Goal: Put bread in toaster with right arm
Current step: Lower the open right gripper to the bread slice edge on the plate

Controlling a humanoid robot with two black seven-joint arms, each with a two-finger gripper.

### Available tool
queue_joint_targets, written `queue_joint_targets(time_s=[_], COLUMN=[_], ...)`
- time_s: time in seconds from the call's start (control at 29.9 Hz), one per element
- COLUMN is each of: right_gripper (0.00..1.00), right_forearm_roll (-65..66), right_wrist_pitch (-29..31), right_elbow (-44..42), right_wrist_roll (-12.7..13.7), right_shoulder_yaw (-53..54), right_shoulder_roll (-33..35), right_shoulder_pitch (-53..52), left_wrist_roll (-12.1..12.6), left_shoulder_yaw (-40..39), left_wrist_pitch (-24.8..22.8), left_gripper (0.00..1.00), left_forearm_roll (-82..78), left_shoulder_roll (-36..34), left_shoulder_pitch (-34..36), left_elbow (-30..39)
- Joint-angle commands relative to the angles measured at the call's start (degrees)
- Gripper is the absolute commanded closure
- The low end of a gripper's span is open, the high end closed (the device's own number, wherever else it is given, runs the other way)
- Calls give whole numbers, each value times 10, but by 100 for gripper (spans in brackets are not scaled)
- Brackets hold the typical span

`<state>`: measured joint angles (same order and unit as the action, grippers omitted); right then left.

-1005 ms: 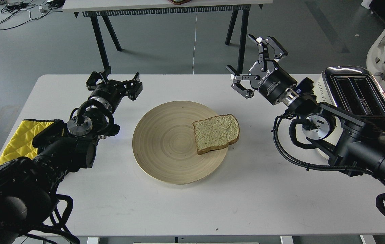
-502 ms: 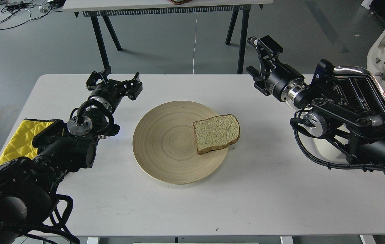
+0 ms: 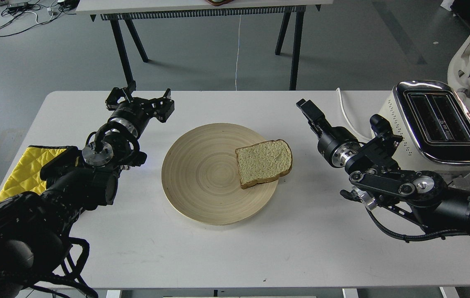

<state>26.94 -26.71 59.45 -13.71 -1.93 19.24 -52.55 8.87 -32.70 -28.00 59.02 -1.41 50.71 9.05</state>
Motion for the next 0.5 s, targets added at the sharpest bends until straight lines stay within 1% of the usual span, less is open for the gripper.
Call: queue_joint_targets(time_s=[0.0, 0.13, 0.2, 0.27, 0.44, 0.47], right_gripper=[3, 11, 13, 17, 30, 31], right_forearm_roll=[0, -1, 0, -1, -1, -1], right_wrist_pitch=[-1, -1, 0, 2, 6, 6], right_elbow=[-2, -21, -22, -22, -21, -21], right_wrist_roll=[5, 8, 10, 16, 18, 18], right_shoulder_yaw=[0, 0, -1, -2, -2, -3], right_shoulder_roll=[-23, -46, -52, -53, -53, -53], right_shoulder_pitch=[22, 35, 38, 38, 42, 43], left_wrist_roll=[0, 0, 0, 0, 0, 0], left_shoulder_yaw=[0, 0, 0, 0, 0, 0], left_wrist_pitch=[0, 0, 0, 0, 0, 0], left_gripper=[0, 0, 0, 0, 0, 0], left_forearm_roll=[0, 0, 0, 0, 0, 0], left_shoulder_roll=[0, 0, 0, 0, 0, 0], left_shoulder_pitch=[0, 0, 0, 0, 0, 0], left_elbow=[0, 0, 0, 0, 0, 0])
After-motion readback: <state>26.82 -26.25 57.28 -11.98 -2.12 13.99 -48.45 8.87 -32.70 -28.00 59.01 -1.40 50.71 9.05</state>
